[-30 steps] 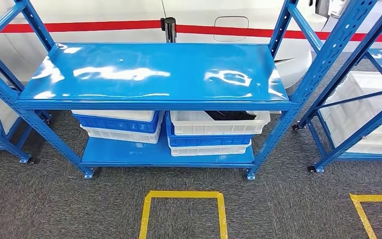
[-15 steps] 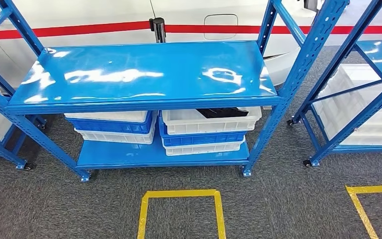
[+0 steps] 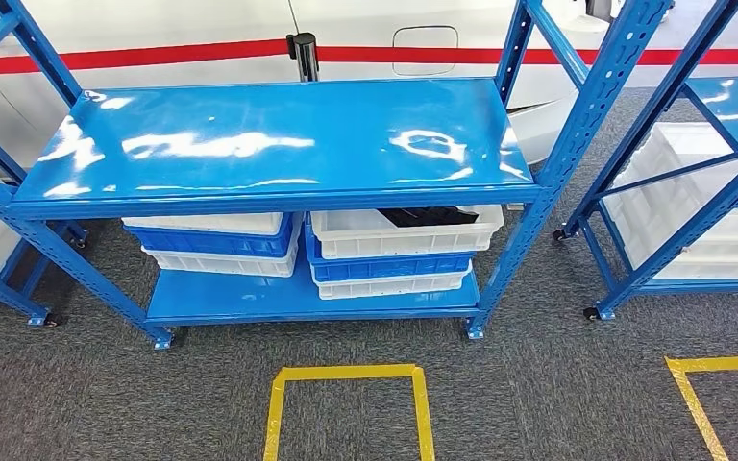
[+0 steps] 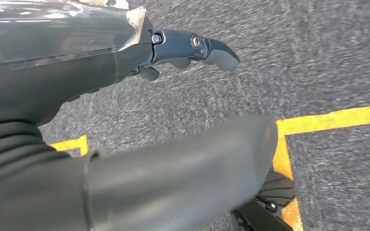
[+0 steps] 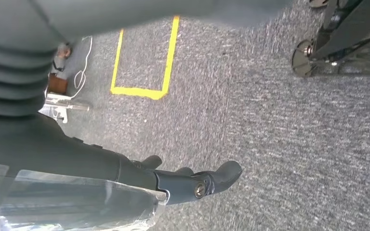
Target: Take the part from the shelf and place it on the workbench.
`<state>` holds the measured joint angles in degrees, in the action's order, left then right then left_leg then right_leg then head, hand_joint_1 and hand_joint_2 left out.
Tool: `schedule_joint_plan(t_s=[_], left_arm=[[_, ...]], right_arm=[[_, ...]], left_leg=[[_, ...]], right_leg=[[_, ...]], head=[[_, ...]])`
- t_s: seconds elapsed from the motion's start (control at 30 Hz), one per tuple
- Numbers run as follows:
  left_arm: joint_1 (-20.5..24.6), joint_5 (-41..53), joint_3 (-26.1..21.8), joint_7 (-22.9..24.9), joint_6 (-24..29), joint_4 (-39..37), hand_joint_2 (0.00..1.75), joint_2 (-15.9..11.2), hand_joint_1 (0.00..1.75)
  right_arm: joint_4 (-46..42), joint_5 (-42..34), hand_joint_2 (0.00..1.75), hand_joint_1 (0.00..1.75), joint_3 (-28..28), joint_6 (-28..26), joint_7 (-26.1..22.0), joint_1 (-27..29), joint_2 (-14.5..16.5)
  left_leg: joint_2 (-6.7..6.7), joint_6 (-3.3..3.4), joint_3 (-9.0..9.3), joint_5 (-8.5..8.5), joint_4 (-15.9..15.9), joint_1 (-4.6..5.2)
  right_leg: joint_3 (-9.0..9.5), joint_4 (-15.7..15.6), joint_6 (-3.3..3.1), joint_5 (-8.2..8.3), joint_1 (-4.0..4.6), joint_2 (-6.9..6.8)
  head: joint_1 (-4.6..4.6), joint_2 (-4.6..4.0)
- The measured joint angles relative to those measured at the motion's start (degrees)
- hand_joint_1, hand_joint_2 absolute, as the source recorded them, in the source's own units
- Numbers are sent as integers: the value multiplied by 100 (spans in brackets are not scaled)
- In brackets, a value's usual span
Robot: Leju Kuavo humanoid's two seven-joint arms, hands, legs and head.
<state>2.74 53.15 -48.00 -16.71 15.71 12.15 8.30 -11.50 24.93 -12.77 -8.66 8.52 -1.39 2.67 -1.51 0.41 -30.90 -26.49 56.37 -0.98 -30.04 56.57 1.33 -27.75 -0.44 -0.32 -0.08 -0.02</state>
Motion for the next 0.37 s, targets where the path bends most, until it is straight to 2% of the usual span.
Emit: schedule_joint_plan(t_s=[0.37], left_arm=[[-281, -1496, 1219, 459, -435, 250, 0, -214, 0]], right_arm=[[-235, -695, 0, 0, 297, 237, -231, 246, -61]], left_leg=[[0, -7, -4, -16, 1, 35]], right_leg=[[-51, 0, 2, -2, -32, 0]], head=[[0, 0]])
